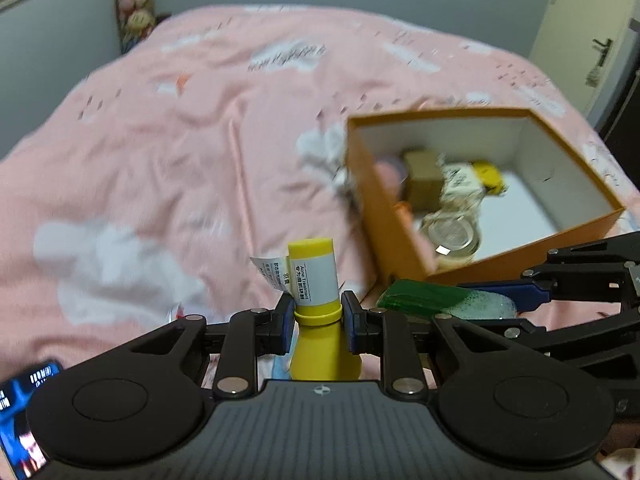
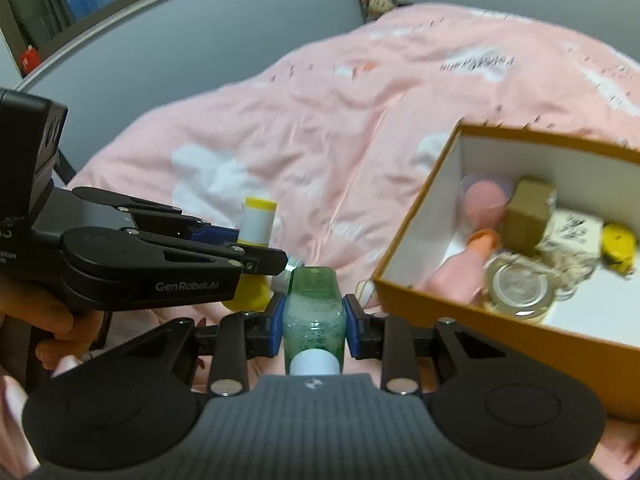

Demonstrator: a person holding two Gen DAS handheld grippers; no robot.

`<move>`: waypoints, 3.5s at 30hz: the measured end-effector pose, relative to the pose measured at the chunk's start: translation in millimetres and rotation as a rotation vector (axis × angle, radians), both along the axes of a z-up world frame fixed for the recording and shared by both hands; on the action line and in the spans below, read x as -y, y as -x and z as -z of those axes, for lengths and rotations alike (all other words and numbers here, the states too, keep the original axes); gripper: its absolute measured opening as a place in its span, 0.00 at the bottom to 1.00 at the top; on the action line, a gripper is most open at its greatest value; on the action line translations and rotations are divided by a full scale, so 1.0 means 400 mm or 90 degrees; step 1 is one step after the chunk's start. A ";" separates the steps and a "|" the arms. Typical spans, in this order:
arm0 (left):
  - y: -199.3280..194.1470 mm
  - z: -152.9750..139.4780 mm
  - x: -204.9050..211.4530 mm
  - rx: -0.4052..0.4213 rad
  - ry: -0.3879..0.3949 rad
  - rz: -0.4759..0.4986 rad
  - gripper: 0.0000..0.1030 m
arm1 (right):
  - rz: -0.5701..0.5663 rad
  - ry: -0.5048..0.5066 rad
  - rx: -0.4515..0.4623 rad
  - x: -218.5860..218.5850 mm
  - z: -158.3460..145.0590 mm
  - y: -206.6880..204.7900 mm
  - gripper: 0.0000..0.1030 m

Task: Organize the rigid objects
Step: 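Carry the green bottle and yellow tube over the box with both tools, then lower the yellow tube into the box and open the left tool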

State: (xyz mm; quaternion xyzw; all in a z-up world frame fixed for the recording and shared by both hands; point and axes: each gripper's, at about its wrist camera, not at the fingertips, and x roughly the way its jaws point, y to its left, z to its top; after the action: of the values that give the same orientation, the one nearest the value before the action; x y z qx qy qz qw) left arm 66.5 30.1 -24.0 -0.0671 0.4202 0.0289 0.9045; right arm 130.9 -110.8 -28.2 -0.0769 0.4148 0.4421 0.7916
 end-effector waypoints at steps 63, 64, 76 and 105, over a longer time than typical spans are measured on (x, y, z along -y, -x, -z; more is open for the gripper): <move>-0.495 0.129 0.226 -0.165 0.216 0.180 0.26 | -0.054 0.477 0.113 0.189 0.122 -0.409 0.29; -0.497 0.130 0.229 -0.165 0.217 0.181 0.26 | -0.039 0.467 0.086 0.198 0.124 -0.417 0.29; -0.545 0.160 0.244 -0.198 0.238 0.172 0.26 | 0.126 0.347 -0.104 0.253 0.138 -0.514 0.30; -0.616 0.224 0.300 -0.268 0.245 0.160 0.26 | 0.088 0.395 -0.080 0.257 0.134 -0.508 0.14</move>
State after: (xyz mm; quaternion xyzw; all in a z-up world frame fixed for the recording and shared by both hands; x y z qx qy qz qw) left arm 313.0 -89.9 -113.5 -0.1771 0.6008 -0.1503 0.7649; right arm 334.1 -213.5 -81.9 -0.2585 0.5823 0.2433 0.7313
